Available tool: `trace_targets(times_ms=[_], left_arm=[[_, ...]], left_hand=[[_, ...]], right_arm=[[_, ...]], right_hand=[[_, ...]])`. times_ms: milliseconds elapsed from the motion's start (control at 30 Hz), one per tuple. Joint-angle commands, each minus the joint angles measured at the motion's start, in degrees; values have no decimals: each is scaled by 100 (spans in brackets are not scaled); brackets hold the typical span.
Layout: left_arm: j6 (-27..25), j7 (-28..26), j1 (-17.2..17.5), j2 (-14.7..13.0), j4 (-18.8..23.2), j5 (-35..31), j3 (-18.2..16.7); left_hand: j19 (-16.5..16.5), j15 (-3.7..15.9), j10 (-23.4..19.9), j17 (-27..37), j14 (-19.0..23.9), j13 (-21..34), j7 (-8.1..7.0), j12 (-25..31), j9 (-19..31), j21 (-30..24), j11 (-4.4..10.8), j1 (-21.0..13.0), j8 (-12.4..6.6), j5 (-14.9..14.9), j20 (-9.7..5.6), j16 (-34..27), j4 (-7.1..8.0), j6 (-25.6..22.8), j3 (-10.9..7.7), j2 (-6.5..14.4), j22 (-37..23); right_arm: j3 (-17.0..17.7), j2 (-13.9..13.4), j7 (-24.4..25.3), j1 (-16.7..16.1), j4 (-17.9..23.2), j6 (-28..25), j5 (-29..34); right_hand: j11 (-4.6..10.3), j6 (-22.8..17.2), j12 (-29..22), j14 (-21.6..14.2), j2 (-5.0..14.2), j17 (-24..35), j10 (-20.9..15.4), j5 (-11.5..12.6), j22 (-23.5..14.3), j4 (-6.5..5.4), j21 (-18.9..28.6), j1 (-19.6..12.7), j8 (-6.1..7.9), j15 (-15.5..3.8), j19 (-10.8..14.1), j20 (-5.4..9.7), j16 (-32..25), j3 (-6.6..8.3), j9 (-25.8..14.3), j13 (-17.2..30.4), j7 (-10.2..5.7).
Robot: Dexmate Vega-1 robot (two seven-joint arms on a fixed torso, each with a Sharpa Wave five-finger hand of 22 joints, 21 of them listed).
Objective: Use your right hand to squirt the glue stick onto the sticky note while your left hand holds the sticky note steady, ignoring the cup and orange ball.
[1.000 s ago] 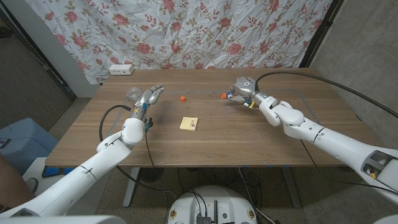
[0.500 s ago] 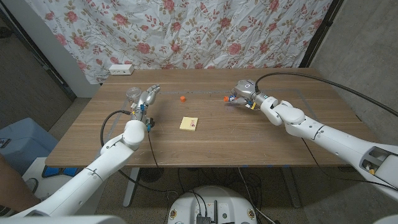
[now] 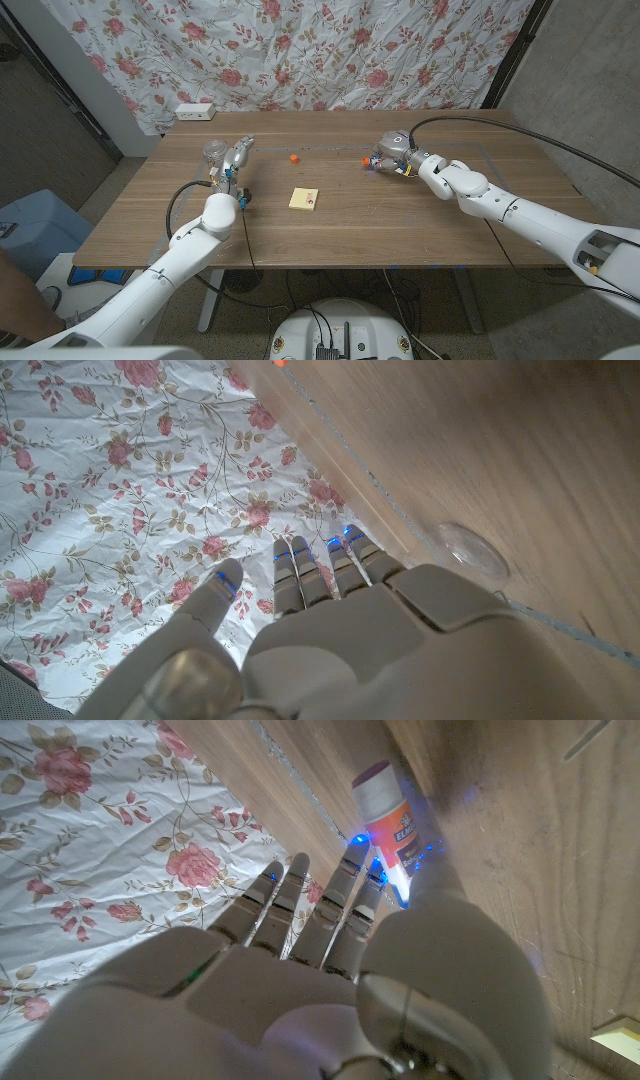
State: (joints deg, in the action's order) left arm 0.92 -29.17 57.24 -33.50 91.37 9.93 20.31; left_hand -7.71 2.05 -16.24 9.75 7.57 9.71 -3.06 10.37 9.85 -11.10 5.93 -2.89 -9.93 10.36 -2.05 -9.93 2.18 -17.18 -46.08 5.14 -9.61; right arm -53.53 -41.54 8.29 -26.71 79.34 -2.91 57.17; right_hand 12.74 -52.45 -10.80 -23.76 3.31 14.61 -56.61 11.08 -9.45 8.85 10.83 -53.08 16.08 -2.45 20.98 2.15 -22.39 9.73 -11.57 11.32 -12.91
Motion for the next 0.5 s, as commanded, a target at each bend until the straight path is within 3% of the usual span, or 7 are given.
trace_targets(times_ms=[33,500], left_arm=[[409,-49,-128,184,-349,295,36],[445,-144,-215,255,-484,342,75]], left_hand=[[21,379,30,5,-13,10,18,14,2,22,-15,-23,-23,7,-380,-17,24,13,-14,510,-14],[22,365,28,1,-3,10,20,22,2,20,-16,-8,-30,12,-376,-20,46,7,-28,502,-14]], right_arm=[[-123,3,-130,141,-143,2,18],[-165,-12,-288,203,-142,-12,27]], right_hand=[[1,80,11,35,-80,15,49,52,-22,-10,11,-15,-17,-761,-5,-54,9,-26,-27,13,14],[0,393,37,116,-216,-6,305,116,-21,-19,6,29,-138,-764,-1,-78,71,-89,-20,11,18]])
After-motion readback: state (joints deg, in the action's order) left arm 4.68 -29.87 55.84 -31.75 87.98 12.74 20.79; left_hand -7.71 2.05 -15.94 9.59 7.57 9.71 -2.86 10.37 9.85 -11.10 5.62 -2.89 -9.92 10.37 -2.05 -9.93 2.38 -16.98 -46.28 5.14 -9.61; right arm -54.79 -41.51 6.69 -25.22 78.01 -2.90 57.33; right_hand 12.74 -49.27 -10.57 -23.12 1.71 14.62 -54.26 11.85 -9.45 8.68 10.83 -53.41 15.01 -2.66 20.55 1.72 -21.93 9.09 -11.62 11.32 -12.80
